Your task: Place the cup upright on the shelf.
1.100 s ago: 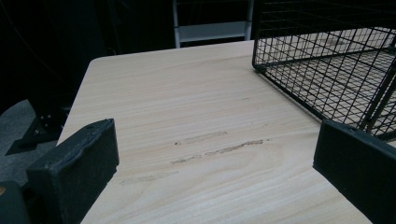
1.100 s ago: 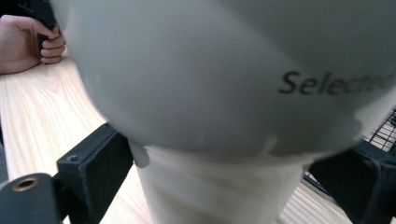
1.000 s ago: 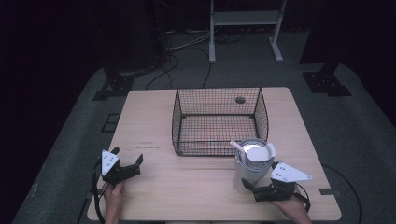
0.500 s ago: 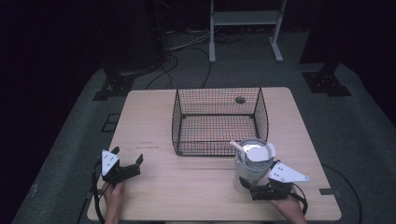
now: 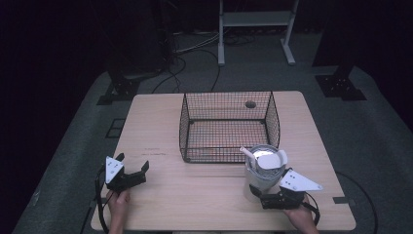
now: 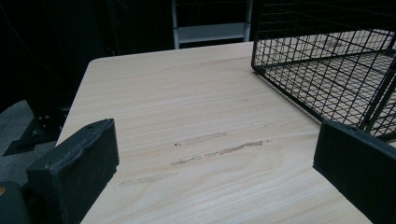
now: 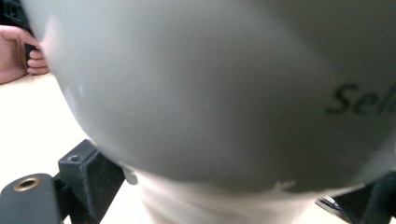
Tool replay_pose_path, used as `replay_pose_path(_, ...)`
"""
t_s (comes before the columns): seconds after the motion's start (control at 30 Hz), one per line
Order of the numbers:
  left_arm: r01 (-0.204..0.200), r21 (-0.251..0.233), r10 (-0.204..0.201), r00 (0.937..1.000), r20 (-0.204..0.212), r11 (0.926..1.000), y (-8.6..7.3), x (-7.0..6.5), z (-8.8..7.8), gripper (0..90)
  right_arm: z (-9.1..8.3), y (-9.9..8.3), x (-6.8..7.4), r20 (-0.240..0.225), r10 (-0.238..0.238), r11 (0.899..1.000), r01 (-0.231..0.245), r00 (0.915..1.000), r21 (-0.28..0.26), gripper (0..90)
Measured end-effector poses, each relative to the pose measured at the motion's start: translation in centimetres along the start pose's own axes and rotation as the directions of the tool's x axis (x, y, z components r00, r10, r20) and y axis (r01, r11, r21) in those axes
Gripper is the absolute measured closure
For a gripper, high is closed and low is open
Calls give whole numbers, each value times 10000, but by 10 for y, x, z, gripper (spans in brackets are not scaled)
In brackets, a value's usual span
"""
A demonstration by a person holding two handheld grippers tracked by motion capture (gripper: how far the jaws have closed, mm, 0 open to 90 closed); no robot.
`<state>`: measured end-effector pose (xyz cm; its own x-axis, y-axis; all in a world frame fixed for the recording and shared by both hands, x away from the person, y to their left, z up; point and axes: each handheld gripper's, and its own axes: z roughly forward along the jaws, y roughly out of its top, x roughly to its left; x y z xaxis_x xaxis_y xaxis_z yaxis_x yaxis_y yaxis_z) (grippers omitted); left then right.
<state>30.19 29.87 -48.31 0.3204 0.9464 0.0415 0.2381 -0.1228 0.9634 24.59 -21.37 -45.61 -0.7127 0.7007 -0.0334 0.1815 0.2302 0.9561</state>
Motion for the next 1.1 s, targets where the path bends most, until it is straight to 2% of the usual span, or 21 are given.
replay_pose_path(0.2, 4, -1, -4, 10000, -4, 10000, 0, 0, 0, 0, -2, 1, 0, -66, -49, 10000, 50, 10000, 22, 86)
replay_pose_path(0.37, 35, -29, -35, 10000, 22, 10000, 0, 1, 0, 0, -5, 2, -3, -331, 357, 9994, -355, 9988, 62, 87)
replay_pose_path(0.5, 49, -36, -49, 10000, 36, 10000, 0, 1, 0, 0, -3, 7, -3, -273, 172, 9998, -169, 9995, 129, 87)
replay_pose_path(0.63, 63, -46, -63, 10000, 42, 10000, 0, 1, 0, 0, -1, 22, -2, -467, -122, 9999, 120, 9988, -31, 87)
replay_pose_path(0.97, 75, -41, -74, 10000, 61, 10000, 0, 1, 0, 0, 7, 56, 0, -1018, -302, 9986, 255, 9944, -470, 87)
replay_pose_path(1.03, 104, -44, -104, 9999, 61, 9999, 0, 1, 0, 0, 9, 66, 0, -1092, -344, 9981, 284, 9934, -554, 87)
replay_pose_path(1.1, 110, -22, -110, 9999, 73, 9999, 0, 2, 0, 0, 12, 79, -1, -1072, -606, 9967, 543, 9924, -605, 87)
